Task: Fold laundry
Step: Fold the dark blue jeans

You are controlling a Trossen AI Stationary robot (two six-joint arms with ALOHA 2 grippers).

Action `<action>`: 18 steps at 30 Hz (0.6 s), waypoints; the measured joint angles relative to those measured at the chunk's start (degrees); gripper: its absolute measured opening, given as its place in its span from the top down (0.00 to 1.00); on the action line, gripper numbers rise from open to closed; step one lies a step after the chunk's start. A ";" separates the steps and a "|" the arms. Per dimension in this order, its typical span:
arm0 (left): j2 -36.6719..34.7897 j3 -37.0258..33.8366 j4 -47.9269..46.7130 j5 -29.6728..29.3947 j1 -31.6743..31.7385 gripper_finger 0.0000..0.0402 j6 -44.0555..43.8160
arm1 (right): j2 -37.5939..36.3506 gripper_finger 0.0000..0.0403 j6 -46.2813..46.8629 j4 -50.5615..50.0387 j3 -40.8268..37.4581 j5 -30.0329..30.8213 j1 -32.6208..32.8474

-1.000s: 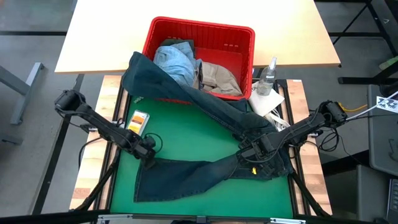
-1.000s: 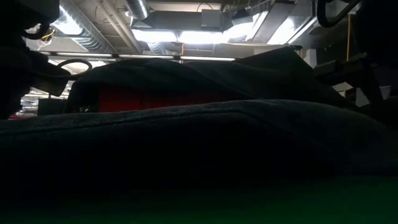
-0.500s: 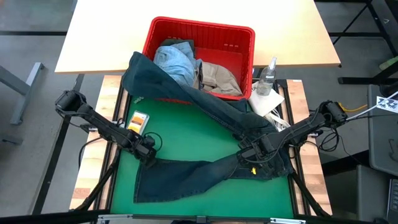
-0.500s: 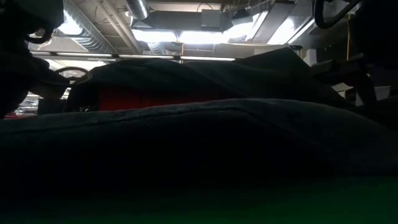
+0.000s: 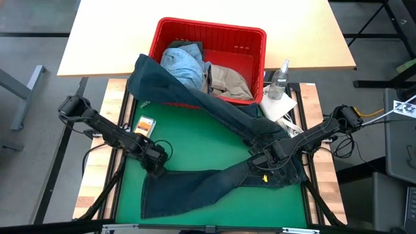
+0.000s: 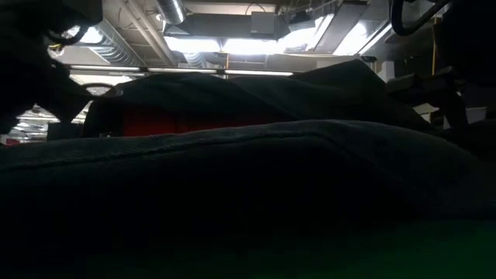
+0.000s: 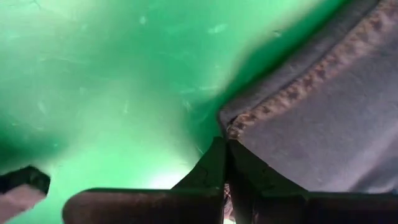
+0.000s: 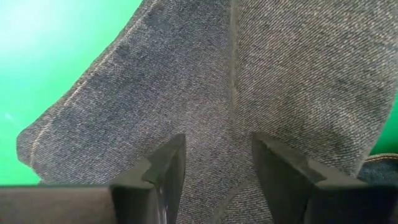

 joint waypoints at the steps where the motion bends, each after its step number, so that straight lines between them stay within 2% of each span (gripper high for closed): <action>1: -0.02 0.88 -1.70 0.16 0.02 1.00 0.35 | 0.00 0.54 -0.01 0.00 0.00 0.31 0.00; 6: -0.06 7.33 -16.66 1.31 0.04 1.00 1.53 | 0.00 0.54 -0.02 0.05 0.00 1.27 0.00; 15: -0.15 23.48 -52.94 2.28 0.06 1.00 1.81 | 0.00 0.54 -0.09 0.48 0.04 1.29 0.00; 18: -1.90 25.29 -51.91 2.39 0.13 1.00 1.55 | 0.00 0.54 -0.07 -0.03 0.02 1.24 -0.01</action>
